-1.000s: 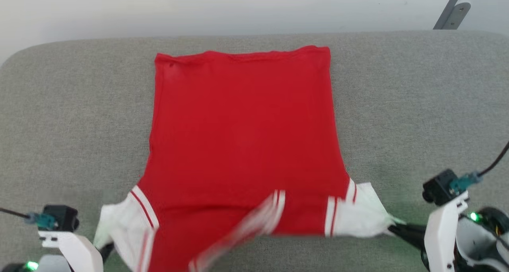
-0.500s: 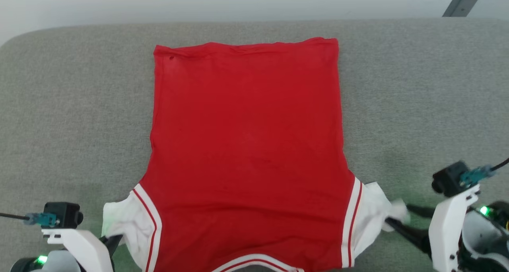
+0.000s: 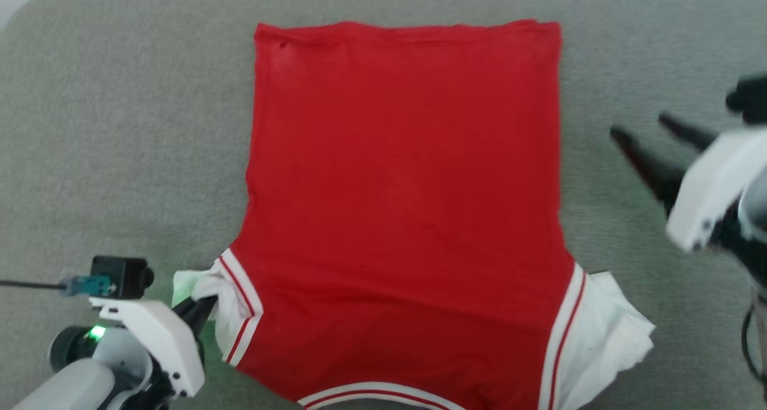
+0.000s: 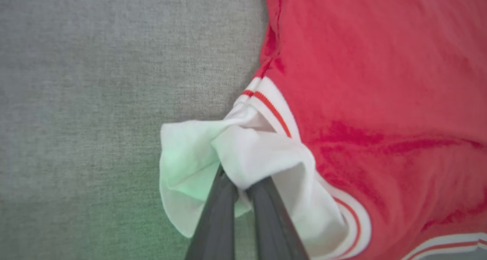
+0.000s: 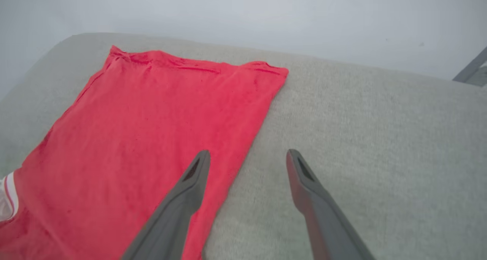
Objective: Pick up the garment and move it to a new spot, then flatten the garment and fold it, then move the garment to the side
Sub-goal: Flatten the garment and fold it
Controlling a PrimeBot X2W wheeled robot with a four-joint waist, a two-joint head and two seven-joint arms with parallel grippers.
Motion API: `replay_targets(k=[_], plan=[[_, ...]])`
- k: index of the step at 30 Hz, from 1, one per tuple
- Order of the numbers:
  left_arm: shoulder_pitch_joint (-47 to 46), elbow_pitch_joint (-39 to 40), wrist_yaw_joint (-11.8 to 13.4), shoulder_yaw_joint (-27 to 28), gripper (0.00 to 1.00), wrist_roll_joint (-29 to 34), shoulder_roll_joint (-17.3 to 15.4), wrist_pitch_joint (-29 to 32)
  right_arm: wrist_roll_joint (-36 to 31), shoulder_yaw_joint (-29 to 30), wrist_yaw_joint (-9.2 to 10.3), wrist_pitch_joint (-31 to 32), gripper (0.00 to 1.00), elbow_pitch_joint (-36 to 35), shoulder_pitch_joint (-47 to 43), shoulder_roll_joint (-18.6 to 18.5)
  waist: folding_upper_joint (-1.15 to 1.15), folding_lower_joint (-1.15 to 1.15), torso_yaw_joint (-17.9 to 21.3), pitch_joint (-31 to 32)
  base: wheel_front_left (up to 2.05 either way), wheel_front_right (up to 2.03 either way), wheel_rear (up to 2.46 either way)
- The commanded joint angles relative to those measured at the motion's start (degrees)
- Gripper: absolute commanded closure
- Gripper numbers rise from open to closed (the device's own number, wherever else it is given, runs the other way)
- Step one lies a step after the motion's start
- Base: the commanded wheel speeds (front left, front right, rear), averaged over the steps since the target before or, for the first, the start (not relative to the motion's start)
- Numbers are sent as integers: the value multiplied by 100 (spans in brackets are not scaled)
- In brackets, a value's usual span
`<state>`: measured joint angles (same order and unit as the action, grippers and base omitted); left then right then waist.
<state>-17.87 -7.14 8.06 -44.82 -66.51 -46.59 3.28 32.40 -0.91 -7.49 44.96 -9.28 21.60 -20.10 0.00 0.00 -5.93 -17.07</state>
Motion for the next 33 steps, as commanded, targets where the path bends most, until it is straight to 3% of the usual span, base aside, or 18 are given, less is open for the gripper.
replay_targets(k=[1, 5, 15, 21, 26, 28, 29, 30, 33], plan=[[-165, 0, -56, -32, 100, 116, 83, 14, -249, 65, 0, -22, 0, 213, 368, 86, 0, 0, -180, -194, 0, 0, 0], [-449, -83, -184, -134, 100, 232, 279, 65, -620, 63, 0, -146, 0, 1059, 1263, 249, 0, 0, -420, -404, 0, 0, 0], [-1077, -530, -559, -362, 100, 484, 893, 117, -1354, 22, 0, -298, 0, 3940, 3220, 131, 0, 0, -1107, -1000, 0, 0, 0], [-1317, -887, -736, -475, 100, 522, 1193, 133, -1900, 358, 0, 96, 0, 5399, 3792, 205, 0, 0, -1418, -1255, 0, 0, 0], [-1424, -1157, -863, -523, 100, 537, 1383, 87, -2301, 602, 0, 839, 0, 6634, 3684, 401, 0, 0, -1554, -1364, 0, 0, 0], [-1432, -1212, -887, -529, 100, 525, 1398, 77, -2387, 583, 0, 1019, 0, 6821, 3640, 438, 0, 0, -1561, -1368, 0, 0, 0], [-1440, -1263, -902, -532, 100, 515, 1412, 78, -2415, 569, 0, 1121, 22, 6941, 3610, 481, 0, 0, -1570, -1371, 0, 0, 0], [-1447, -1313, -916, -536, 100, 508, 1428, 71, -2434, 555, -2, 1126, 99, 6995, 3625, 522, 0, 0, -1573, -1372, 0, 0, 0], [-1450, -1446, -950, -526, 100, 472, 1449, 34, -2533, 430, -2, 940, 100, 6949, 3740, 455, 0, 0, -1535, -1340, 0, 0, 0]])
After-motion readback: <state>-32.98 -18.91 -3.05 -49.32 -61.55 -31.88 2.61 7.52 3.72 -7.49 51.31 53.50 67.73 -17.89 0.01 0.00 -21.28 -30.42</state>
